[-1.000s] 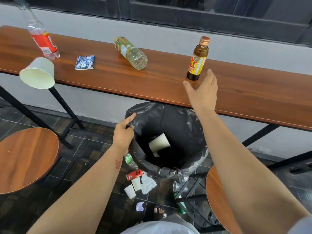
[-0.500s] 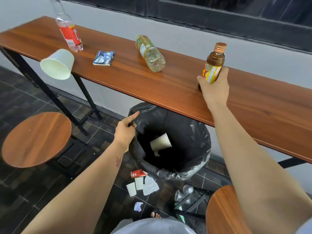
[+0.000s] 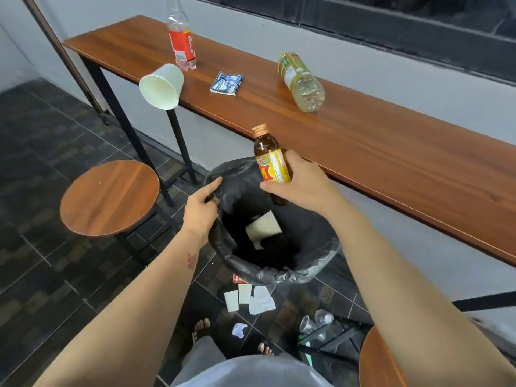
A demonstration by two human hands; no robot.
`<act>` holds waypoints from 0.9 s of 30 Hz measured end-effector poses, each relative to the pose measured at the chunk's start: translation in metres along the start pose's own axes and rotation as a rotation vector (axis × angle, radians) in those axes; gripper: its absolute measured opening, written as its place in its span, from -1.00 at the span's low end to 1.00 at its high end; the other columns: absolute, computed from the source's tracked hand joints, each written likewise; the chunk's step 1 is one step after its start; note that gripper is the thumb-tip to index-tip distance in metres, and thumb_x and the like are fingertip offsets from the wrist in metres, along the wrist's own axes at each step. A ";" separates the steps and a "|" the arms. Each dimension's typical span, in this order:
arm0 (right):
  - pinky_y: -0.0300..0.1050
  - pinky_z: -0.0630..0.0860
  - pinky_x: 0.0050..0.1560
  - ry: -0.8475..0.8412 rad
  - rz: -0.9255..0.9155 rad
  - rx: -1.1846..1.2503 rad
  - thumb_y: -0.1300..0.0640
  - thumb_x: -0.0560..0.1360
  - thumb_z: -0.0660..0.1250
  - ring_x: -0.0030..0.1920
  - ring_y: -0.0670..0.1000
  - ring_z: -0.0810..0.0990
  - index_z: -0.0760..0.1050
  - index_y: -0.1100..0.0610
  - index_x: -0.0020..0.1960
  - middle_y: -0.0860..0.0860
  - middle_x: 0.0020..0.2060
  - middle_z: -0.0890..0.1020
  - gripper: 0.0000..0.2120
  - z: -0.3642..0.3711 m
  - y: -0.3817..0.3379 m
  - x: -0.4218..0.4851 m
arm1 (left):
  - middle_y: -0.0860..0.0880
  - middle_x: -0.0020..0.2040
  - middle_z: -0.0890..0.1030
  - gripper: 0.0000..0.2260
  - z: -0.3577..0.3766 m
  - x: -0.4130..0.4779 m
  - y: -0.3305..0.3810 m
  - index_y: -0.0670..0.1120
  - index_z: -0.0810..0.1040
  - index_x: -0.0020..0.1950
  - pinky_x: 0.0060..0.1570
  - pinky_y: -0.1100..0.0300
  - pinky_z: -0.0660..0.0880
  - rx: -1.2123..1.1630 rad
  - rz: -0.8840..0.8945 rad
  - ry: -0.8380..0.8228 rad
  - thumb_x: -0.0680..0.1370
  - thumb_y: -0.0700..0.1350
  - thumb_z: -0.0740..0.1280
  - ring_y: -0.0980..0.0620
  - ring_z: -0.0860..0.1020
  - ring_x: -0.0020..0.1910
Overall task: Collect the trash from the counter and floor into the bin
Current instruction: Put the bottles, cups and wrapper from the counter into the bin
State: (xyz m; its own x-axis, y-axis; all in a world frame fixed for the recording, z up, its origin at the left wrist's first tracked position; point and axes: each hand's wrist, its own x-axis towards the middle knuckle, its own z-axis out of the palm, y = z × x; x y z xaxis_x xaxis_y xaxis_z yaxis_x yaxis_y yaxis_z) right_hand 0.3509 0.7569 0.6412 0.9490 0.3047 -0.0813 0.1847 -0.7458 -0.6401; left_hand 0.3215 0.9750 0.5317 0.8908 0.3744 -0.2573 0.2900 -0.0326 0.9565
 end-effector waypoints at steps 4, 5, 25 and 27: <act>0.01 0.52 -0.13 -0.171 0.135 -0.252 -0.25 0.38 0.40 -0.09 0.09 0.56 0.33 0.05 0.13 0.00 -0.07 0.54 -0.48 0.054 0.004 0.010 | 0.10 0.27 0.58 -0.52 -0.027 0.002 0.004 0.24 0.60 0.22 0.06 0.27 0.46 0.016 0.006 -0.005 0.62 -0.33 0.17 0.12 0.56 0.15; 0.00 0.52 -0.13 -0.188 0.199 -0.284 -0.21 0.40 0.39 -0.07 0.11 0.55 0.32 0.08 0.17 0.02 -0.04 0.54 -0.47 0.066 0.008 0.013 | 0.10 0.27 0.58 -0.52 -0.032 0.004 0.005 0.26 0.60 0.21 0.06 0.27 0.46 0.037 0.014 -0.011 0.62 -0.32 0.19 0.11 0.57 0.13; -0.03 0.43 0.31 0.376 -0.052 -0.332 -0.18 0.58 0.22 0.46 0.05 0.32 0.15 0.06 0.56 0.04 0.45 0.39 -0.35 0.099 -0.018 0.039 | 0.05 0.31 0.57 -0.50 -0.062 0.067 0.014 0.30 0.59 0.22 -0.40 0.29 0.45 0.302 0.039 -0.089 0.62 -0.31 0.18 0.06 0.53 -0.36; -0.09 0.37 0.37 0.542 -0.156 -0.273 -0.14 0.59 0.23 0.45 0.03 0.35 0.22 0.11 0.54 0.04 0.45 0.40 -0.39 0.083 -0.029 0.046 | 0.07 0.27 0.59 -0.42 -0.060 0.076 0.012 0.42 0.59 0.07 -0.33 0.19 0.41 0.289 0.051 -0.102 0.60 -0.34 0.18 0.07 0.49 -0.34</act>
State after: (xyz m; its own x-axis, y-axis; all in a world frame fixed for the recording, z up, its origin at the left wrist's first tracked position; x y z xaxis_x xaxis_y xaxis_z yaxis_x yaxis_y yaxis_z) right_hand 0.3681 0.8417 0.5924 0.8869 0.1319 0.4427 0.3225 -0.8629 -0.3890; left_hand 0.3720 1.0586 0.5319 0.9331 0.2710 -0.2362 0.3182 -0.3167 0.8936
